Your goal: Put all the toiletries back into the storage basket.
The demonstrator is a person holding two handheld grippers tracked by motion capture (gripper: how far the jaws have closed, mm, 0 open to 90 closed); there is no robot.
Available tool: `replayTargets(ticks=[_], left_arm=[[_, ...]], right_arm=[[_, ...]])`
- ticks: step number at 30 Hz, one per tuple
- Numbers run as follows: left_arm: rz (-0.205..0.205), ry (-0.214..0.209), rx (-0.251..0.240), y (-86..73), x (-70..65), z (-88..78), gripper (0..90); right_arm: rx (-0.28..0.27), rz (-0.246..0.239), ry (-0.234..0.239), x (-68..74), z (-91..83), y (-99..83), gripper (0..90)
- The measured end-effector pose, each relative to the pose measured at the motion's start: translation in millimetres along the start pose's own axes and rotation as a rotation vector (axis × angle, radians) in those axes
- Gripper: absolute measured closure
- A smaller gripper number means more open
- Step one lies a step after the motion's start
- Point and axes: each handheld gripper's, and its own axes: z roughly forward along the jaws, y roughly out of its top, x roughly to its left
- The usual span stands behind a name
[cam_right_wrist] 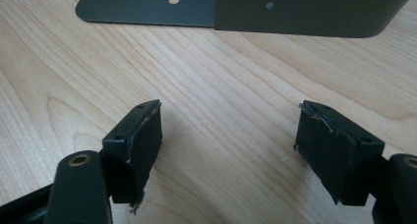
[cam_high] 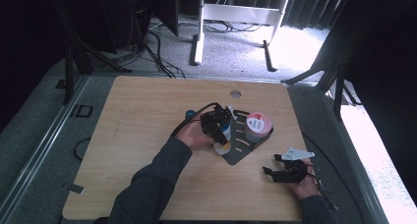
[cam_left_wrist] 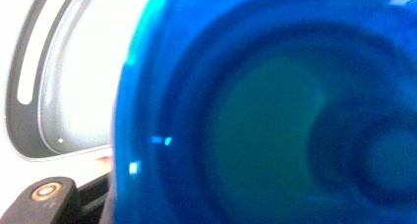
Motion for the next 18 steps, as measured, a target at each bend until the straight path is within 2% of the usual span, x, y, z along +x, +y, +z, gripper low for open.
replayTargets(ticks=[18], left_arm=[[-0.097, 0.063, -0.046, 12.2, 7.4, 2.8, 55.3]], right_arm=[[0.0, 0.0, 0.0, 0.0, 0.0, 0.0, 25.4]])
